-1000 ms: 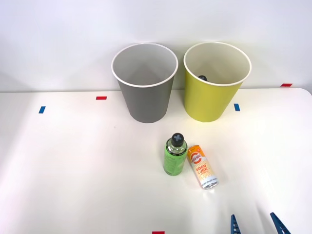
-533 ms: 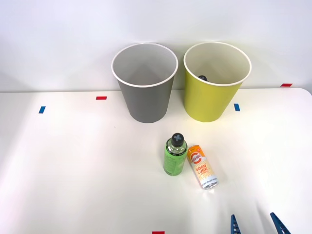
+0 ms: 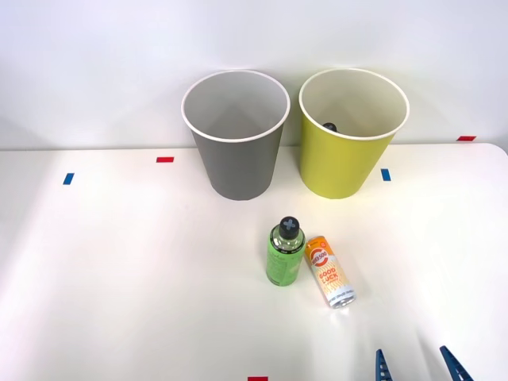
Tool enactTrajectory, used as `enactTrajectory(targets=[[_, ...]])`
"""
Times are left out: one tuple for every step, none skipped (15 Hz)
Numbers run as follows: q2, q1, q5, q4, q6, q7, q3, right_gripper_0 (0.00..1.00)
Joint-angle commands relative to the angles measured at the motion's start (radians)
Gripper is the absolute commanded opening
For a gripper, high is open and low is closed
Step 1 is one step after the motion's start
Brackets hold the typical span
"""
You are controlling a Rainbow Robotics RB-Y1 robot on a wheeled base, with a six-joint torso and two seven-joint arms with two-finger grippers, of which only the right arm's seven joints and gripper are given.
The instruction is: Put cans in the gray bin, plastic bottles in the light green bin
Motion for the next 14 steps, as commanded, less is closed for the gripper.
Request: enactTrajectory(targets=[[0.000, 0.000, 0.000, 0.000, 0.000, 0.000, 0.000, 1.00], [0.000, 0.000, 0.000, 0.000, 0.000, 0.000, 0.000, 1.00], [0.000, 0.000, 0.000, 0.000, 0.000, 0.000, 0.000, 1.00], [0.000, 0.000, 0.000, 0.000, 0.000, 0.000, 0.000, 1.00], [0.000, 0.000, 0.000, 0.000, 0.000, 0.000, 0.000, 1.00], [0.000, 0.000, 0.000, 0.000, 0.000, 0.000, 0.000, 1.00], [0.000, 0.000, 0.000, 0.000, 0.000, 0.000, 0.000, 1.00], [0.000, 0.000, 0.000, 0.000, 0.000, 0.000, 0.000, 1.00], [0.000, 0.000, 0.000, 0.000, 0.000, 0.000, 0.000, 1.00], [0.000, 0.000, 0.000, 0.000, 0.000, 0.000, 0.000, 1.00], [0.000, 0.000, 0.000, 0.000, 0.000, 0.000, 0.000, 1.00], [0.000, 0.000, 0.000, 0.000, 0.000, 0.000, 0.000, 1.00], [0.000, 0.000, 0.000, 0.000, 0.000, 0.000, 0.000, 1.00], [0.000, 0.000, 0.000, 0.000, 0.000, 0.000, 0.000, 1.00]])
